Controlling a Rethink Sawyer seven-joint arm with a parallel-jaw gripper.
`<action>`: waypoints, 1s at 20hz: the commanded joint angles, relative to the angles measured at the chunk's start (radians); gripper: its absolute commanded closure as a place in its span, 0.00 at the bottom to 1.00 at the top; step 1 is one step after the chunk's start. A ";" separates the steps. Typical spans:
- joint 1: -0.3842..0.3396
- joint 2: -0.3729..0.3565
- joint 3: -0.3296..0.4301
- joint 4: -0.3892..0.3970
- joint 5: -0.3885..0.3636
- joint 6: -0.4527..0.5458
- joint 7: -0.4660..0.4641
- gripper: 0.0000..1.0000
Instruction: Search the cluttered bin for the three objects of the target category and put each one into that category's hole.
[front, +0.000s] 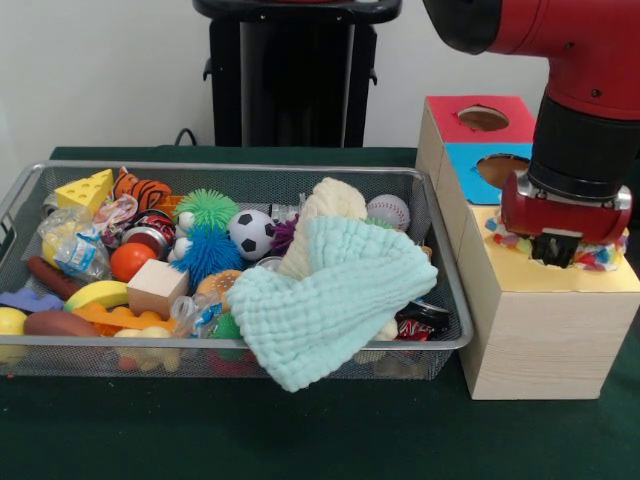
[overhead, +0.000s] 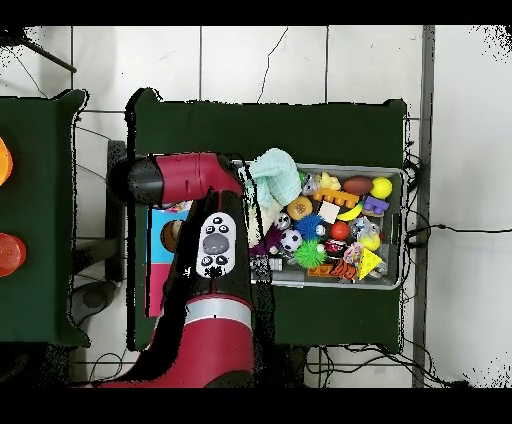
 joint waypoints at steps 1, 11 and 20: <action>-0.036 -0.057 0.047 0.090 0.016 0.069 0.082 1.00; -0.036 -0.080 0.047 0.098 0.023 0.084 0.091 1.00; -0.064 -0.128 0.073 0.152 0.053 0.093 0.086 1.00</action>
